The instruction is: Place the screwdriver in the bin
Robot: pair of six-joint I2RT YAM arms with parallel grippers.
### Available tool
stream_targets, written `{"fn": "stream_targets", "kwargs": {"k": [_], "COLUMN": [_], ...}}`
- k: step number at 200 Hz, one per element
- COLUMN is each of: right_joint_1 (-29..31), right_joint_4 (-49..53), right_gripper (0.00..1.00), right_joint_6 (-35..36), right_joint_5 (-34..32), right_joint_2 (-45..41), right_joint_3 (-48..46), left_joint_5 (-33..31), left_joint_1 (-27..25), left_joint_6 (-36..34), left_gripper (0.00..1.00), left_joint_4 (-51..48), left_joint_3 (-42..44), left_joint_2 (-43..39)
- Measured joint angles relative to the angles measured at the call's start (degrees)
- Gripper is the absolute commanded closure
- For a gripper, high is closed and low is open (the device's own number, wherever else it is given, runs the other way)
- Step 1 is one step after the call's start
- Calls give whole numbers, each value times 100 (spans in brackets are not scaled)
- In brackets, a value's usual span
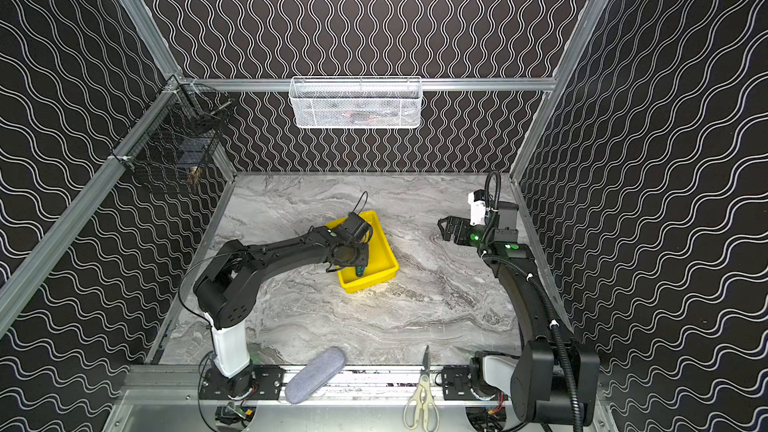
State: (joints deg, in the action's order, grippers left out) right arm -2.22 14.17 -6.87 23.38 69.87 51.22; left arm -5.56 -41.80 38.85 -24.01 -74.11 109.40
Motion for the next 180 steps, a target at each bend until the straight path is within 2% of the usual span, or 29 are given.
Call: {"fn": "stream_targets", "kwargs": {"k": [21, 72, 129, 154, 180], "right_joint_1": [0, 0, -4, -4, -9], "right_joint_4": [0, 0, -166, -422, -754], "right_gripper": [1, 1, 1, 1, 1], "right_joint_6": [0, 0, -138, -317, -468], "right_joint_5": [2, 0, -96, -376, -715], "right_joint_2": [0, 0, -245, -527, -817], "right_joint_3": [0, 2, -79, -264, -424], "left_joint_5": [-7, -133, -879, -1207, -1722], "left_joint_1": [0, 0, 44, 238, 409], "left_joint_6": [-2, -146, -1069, -1554, -2061], "left_gripper": [37, 2, 1, 1, 1], "left_joint_4": [11, -116, -221, 0, 542], "left_joint_3": [-22, -214, -374, 39, 929], "left_joint_2": [-2, -428, -1596, -2232, -3071]}}
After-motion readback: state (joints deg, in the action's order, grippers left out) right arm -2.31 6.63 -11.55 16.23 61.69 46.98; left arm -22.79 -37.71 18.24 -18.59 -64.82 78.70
